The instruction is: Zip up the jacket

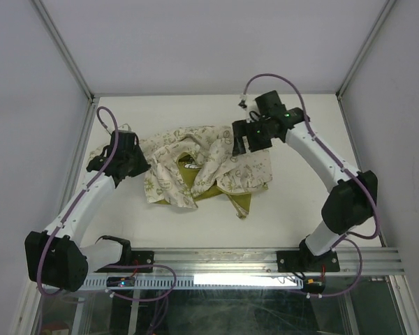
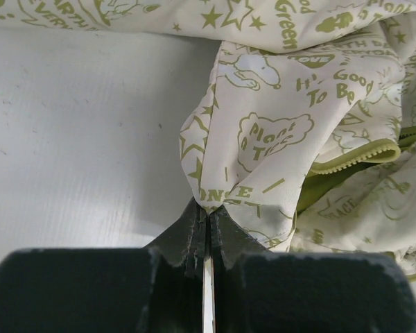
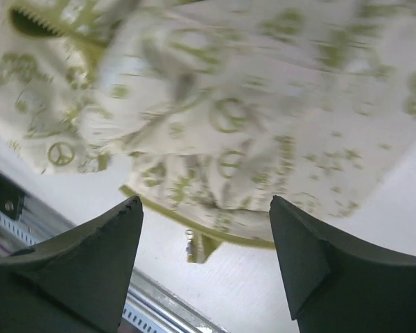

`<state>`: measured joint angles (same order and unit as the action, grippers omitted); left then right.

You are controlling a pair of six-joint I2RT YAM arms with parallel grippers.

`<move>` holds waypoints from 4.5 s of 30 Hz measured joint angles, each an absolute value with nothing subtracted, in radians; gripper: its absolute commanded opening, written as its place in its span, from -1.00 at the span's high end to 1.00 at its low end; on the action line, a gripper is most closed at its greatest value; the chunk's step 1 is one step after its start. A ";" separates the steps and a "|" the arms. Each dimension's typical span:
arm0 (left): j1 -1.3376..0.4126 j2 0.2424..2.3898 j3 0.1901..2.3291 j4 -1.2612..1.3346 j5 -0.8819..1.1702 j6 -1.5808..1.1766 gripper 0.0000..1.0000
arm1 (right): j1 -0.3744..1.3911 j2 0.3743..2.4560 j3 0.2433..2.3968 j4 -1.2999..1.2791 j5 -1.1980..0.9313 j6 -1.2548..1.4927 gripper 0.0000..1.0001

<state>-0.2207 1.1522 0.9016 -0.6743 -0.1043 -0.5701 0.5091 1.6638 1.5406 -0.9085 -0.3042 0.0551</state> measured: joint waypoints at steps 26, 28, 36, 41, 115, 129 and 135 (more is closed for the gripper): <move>-0.221 1.140 0.908 -0.695 -0.111 -0.561 1.00 | 0.477 1.847 1.294 -0.405 -0.348 0.371 1.00; -0.221 1.138 0.908 -0.704 -0.111 -0.561 1.00 | 0.454 1.876 1.385 -0.439 -0.342 0.374 1.00; -0.221 1.085 0.909 -0.782 -0.094 -0.554 1.00 | 0.233 1.915 1.950 -0.576 -0.261 0.375 0.95; -0.221 1.065 0.921 -0.836 -0.076 -0.538 1.00 | 0.167 1.979 2.200 -0.582 -0.186 0.379 0.03; -0.129 1.201 0.978 -0.785 -0.073 -0.482 0.80 | 0.476 1.776 1.689 -1.024 -0.110 0.135 -0.33; -0.129 1.177 1.004 -0.793 -0.015 -0.462 -0.20 | 0.196 1.460 1.160 -0.801 -0.307 0.129 -0.63; -0.129 1.147 1.105 -0.811 0.032 -0.451 -0.52 | 0.219 1.504 1.097 -0.649 -0.349 0.160 0.16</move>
